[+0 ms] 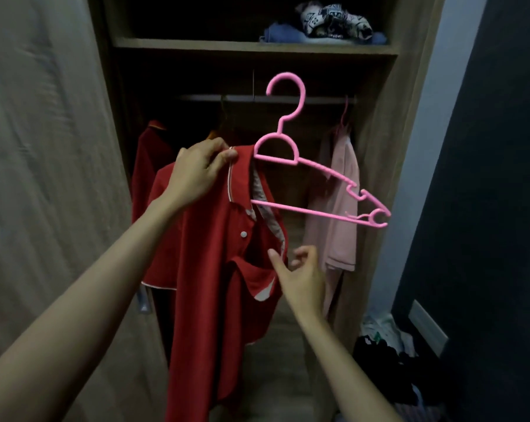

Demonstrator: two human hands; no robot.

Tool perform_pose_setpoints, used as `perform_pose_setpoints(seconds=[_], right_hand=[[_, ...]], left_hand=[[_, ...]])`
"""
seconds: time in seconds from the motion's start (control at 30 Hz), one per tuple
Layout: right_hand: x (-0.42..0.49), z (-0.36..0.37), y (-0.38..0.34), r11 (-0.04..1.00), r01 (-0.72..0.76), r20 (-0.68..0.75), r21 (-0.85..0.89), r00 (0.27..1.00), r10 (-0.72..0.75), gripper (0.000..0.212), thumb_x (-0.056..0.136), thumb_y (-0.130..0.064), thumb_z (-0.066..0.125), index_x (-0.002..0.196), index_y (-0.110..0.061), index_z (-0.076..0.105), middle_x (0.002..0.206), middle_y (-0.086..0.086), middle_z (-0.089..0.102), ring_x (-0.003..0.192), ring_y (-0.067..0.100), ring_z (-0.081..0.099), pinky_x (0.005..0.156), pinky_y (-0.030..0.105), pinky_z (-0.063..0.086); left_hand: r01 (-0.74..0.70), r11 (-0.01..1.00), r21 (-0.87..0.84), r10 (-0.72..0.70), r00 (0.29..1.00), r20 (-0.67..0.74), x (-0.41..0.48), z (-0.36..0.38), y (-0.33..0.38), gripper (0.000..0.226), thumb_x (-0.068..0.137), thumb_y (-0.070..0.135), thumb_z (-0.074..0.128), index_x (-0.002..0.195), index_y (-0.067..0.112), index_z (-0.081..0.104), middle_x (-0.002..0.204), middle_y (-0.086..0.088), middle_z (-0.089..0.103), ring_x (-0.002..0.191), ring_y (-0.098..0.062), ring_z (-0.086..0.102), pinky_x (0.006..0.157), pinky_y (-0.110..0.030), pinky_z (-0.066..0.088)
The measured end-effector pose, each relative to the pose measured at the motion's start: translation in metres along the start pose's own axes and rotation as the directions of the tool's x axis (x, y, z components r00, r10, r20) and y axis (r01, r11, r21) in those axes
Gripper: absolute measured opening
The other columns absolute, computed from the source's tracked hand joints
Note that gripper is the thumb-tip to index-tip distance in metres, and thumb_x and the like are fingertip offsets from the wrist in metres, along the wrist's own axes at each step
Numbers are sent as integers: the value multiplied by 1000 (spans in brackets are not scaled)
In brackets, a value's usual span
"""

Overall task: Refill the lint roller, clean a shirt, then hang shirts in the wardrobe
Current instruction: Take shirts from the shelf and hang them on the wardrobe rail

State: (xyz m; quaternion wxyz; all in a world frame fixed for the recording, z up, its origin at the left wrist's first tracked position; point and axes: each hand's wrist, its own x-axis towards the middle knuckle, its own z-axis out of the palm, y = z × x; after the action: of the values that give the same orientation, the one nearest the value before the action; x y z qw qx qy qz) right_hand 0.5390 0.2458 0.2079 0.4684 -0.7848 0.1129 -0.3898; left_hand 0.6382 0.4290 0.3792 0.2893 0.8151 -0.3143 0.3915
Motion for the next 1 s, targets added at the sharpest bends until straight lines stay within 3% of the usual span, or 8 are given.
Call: perform_pose_setpoints(seconds=[0.1, 0.2, 0.3, 0.43, 0.53, 0.67, 0.83, 1.0], right_hand=[[11, 24, 20, 983, -154, 227, -104, 958, 174, 48, 75, -37, 74, 114, -15, 54, 91, 4, 66, 84, 21, 60, 68, 29, 43], [33, 20, 32, 987, -154, 328, -50, 931, 162, 14, 82, -9, 67, 95, -3, 69, 77, 8, 66, 74, 19, 61, 55, 21, 38], [54, -4, 31, 960, -230, 367, 161, 917, 158, 16, 84, 5, 59, 87, -8, 69, 68, 0, 62, 58, 3, 56, 50, 8, 40], [83, -36, 24, 975, -137, 501, 175, 865, 31, 29, 85, 6, 60, 86, -22, 68, 75, 3, 65, 58, -3, 55, 59, 17, 44], [101, -48, 11, 993, -75, 560, 87, 828, 14, 23, 84, 10, 56, 91, -7, 68, 71, 3, 61, 46, -7, 52, 50, 7, 42], [118, -55, -1, 998, -42, 611, 53, 792, 1, 20, 84, 7, 55, 92, -6, 68, 67, 0, 59, 51, -2, 53, 49, 10, 42], [133, -67, -7, 995, -94, 776, -40, 625, 90, 20, 87, 9, 53, 90, -11, 56, 76, 3, 57, 57, 3, 58, 53, 17, 52], [142, -75, -9, 986, 5, 690, -169, 715, 114, 19, 85, 2, 53, 73, -13, 56, 65, 4, 55, 53, 12, 54, 50, 22, 48]], left_hand=[[3, 999, -42, -4, 1000, -11, -5, -8, -13, 19, 96, 33, 49, 91, 17, 59, 85, 9, 57, 82, -8, 54, 77, -35, 40], [-16, 999, -36, 15, 1000, -19, -16, -23, -36, 20, 95, 31, 49, 94, 14, 60, 86, 6, 56, 80, -4, 51, 74, -33, 40], [-1, 996, 91, 1, 1000, -6, -36, -38, -70, 25, 94, 36, 47, 99, 17, 62, 84, 3, 52, 80, -13, 52, 74, -35, 38], [8, 957, 291, -10, 1000, 7, -61, -42, -99, 27, 91, 31, 47, 104, 16, 65, 81, -4, 48, 83, -27, 51, 71, -33, 24], [-27, 907, 420, 40, 999, -22, -67, -39, -101, 32, 91, 33, 45, 105, 14, 66, 78, -10, 49, 76, -31, 51, 68, -33, 24], [-25, 872, 490, 107, 984, -141, -65, -36, -96, 26, 90, 30, 49, 104, 13, 65, 76, -14, 50, 66, -31, 51, 63, -38, 32], [-101, 819, 565, 252, 948, -196, -62, -34, -88, 21, 90, 20, 51, 108, 15, 59, 74, -15, 49, 61, -30, 49, 57, -39, 35], [-364, 646, 671, 489, 872, 2, -62, -32, -90, 25, 90, 14, 52, 114, 16, 56, 73, -13, 47, 60, -27, 45, 53, -37, 35]])
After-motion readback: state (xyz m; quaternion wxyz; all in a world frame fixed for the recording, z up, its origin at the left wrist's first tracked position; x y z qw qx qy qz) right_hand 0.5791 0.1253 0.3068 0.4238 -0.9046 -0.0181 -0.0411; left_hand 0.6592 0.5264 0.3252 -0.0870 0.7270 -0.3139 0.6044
